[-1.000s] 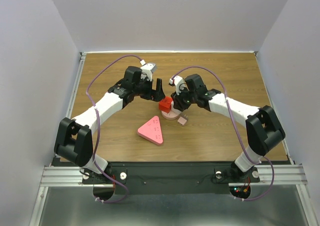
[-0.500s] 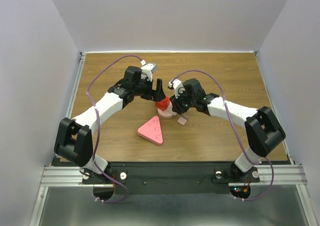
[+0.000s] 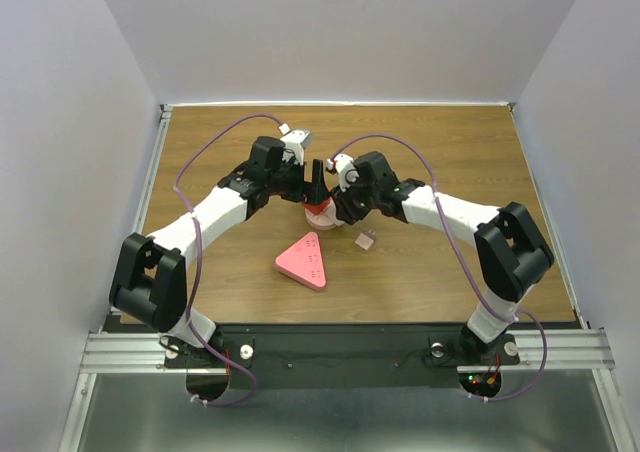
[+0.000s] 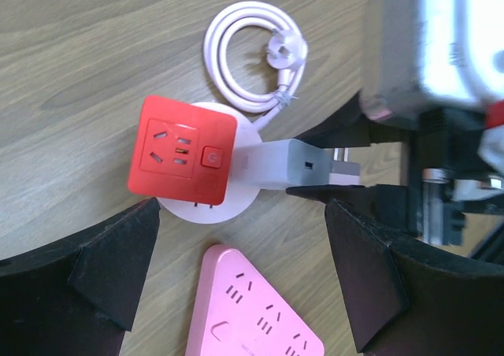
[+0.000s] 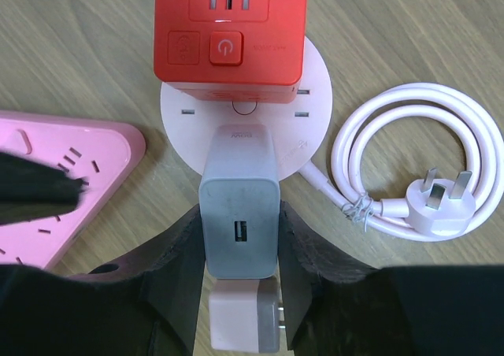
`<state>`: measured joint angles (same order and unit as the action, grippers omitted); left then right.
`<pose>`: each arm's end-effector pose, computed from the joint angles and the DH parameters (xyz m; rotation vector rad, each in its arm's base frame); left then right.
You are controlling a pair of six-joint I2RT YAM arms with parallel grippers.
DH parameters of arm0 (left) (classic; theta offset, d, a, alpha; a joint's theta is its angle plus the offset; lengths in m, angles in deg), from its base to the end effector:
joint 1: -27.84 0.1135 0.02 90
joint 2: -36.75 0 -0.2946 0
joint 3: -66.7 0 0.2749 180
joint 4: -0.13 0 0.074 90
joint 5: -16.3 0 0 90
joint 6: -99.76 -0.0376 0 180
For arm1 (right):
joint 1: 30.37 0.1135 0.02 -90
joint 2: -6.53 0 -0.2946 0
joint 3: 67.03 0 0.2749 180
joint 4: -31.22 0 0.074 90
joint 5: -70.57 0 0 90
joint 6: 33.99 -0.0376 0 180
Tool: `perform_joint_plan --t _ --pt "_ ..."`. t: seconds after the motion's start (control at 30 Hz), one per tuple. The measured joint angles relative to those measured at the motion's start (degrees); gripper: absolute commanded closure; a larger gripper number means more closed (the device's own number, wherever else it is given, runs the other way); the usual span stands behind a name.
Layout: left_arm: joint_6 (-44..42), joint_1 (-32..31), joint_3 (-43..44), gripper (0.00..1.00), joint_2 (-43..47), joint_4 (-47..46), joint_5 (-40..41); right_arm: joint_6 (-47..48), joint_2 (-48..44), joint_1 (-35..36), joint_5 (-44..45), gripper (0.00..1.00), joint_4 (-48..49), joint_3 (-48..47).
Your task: Insert the plug
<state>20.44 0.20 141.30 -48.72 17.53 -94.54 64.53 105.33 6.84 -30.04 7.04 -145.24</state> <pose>0.3152 -0.1802 0.3036 0.5407 2.0533 -0.7806 0.3153 0.2481 0.2298 -1.0101 2.1582 0.4600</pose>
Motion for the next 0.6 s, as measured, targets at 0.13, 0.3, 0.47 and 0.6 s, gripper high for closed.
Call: perform_joint_plan --t 0.13,0.3,0.47,0.6 --pt "1.88 0.0 -1.05 0.04 -1.51 -1.73 3.91 -0.02 1.51 0.09 0.39 1.0 -1.31 -2.21" --pt "4.04 0.55 -1.53 0.05 -4.15 -5.11 8.92 -0.02 2.16 0.28 0.9 1.0 -2.91 -3.58" --pt "5.14 1.9 -2.38 0.07 -4.9 -9.16 11.06 -0.04 2.16 0.37 1.31 1.0 -3.43 -3.76" --pt "5.88 2.67 -2.38 0.18 -6.99 -12.41 11.19 -0.37 2.16 0.37 1.46 1.0 -3.56 -3.8"
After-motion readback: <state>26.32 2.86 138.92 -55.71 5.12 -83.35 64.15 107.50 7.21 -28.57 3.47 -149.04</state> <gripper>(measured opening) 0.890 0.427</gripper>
